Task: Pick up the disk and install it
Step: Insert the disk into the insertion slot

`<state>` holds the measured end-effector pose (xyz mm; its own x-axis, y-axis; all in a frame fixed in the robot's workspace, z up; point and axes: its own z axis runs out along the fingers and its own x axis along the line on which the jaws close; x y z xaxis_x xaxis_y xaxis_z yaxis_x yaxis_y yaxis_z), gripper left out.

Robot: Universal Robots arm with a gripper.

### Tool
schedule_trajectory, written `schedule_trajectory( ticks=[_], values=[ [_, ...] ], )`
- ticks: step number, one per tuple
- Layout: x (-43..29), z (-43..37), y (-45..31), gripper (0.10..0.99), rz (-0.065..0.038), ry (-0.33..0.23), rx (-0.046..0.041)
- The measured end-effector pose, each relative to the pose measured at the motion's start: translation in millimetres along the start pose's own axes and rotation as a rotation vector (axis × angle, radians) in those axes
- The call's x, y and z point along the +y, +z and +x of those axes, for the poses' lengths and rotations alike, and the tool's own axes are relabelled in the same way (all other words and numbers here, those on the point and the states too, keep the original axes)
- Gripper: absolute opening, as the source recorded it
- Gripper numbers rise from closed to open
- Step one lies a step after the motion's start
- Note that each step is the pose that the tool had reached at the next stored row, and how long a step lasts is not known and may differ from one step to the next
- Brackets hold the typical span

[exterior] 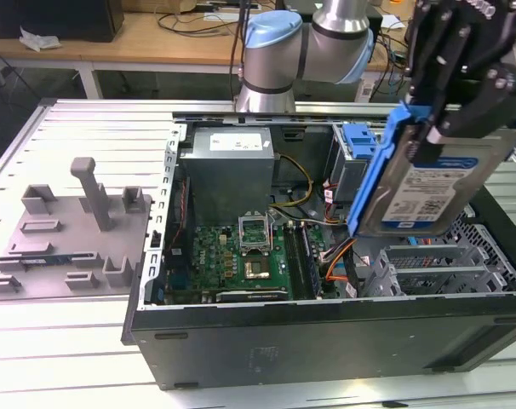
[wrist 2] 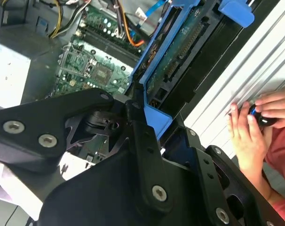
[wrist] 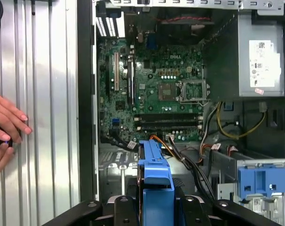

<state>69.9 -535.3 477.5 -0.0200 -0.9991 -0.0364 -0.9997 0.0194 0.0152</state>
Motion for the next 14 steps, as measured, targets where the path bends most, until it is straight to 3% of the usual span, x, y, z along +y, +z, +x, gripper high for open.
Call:
schedule_trajectory(
  ticks=[1,4,9,14],
  values=[
    [-3.3,0.4,0.0,0.369,0.000,0.000,0.0000],
    [-22.1,3.1,-0.4,0.369,0.000,0.000,0.0000],
    [-39.2,5.3,-0.4,0.369,0.000,0.000,0.0000],
    [-41.9,6.0,-0.3,0.369,0.000,0.000,0.0000]
  ],
)
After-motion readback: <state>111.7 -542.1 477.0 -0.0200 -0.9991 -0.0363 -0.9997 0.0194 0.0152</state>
